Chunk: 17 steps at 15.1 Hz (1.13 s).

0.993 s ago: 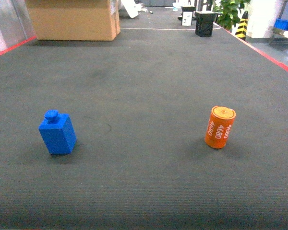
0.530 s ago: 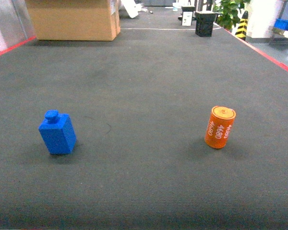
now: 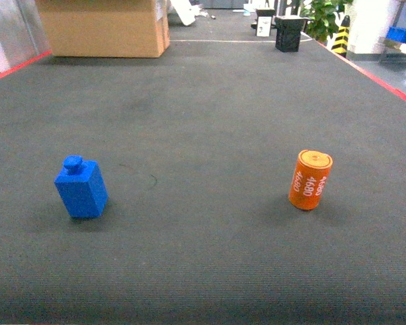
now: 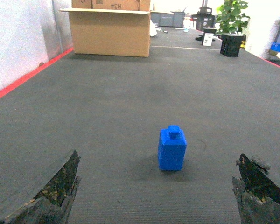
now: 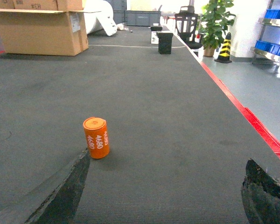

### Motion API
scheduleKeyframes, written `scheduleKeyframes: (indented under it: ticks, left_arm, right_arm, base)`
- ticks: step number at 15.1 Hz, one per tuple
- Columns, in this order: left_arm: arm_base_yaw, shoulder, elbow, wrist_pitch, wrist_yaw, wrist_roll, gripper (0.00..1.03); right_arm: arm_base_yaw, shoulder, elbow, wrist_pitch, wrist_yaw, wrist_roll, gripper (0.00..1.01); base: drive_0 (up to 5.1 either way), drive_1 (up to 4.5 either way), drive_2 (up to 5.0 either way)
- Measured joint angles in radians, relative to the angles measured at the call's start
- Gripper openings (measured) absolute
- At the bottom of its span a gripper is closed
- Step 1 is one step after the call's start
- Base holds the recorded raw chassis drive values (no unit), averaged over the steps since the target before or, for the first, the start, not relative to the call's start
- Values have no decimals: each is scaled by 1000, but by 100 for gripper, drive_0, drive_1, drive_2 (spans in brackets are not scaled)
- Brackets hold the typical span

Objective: Sort blue parts and orange caps into right shelf containers

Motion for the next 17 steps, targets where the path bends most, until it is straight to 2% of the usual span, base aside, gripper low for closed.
scheduleKeyframes:
  ticks: [4, 5, 6, 7, 8, 9, 11, 12, 13, 15, 17]
  left_arm:
    - [0, 0, 0, 0, 0, 0, 98]
    - [-27, 20, 16, -59, -77, -11, 98]
    - [-98, 175, 38, 26, -225, -30, 98]
    - [-130, 303, 51, 150, -293, -32, 98]
    - [-150, 394, 64, 247, -297, -34, 98]
    - [-163, 550, 106, 386, -283, -26, 98]
    - [-164, 801, 205, 579, -229, -20, 98]
    - [-169, 974, 280, 680, -206, -27, 98]
    - [-200, 1132, 328, 763, -224, -27, 98]
    - [-248, 1373, 355, 879, -241, -39, 98]
    - [-247, 1531, 401, 968, -244, -38, 98]
  right_arm:
    - [0, 0, 0, 0, 0, 0, 98]
    - [0, 0, 0, 0, 0, 0, 98]
    - [11, 8, 4, -28, 27, 9, 98]
    - [109, 132, 31, -23, 192, 47, 98]
    - [171, 256, 47, 64, 262, 62, 98]
    - [211, 422, 77, 214, 275, 74, 98]
    - [209, 708, 181, 457, 249, 95, 98]
    - [226, 911, 266, 592, 238, 97, 98]
    - [254, 1089, 319, 678, 260, 97, 98]
    - [306, 1299, 346, 764, 285, 108, 98]
    - [314, 1452, 402, 861, 288, 117, 98]
  base:
    - [0, 0, 0]
    - [0, 0, 0]
    - [0, 0, 0]
    - [0, 0, 0]
    - [0, 0, 0]
    - [0, 0, 0]
    - [0, 0, 0]
    - [0, 0, 0]
    - [0, 0, 0]
    - [0, 0, 0]
    - [0, 0, 0]
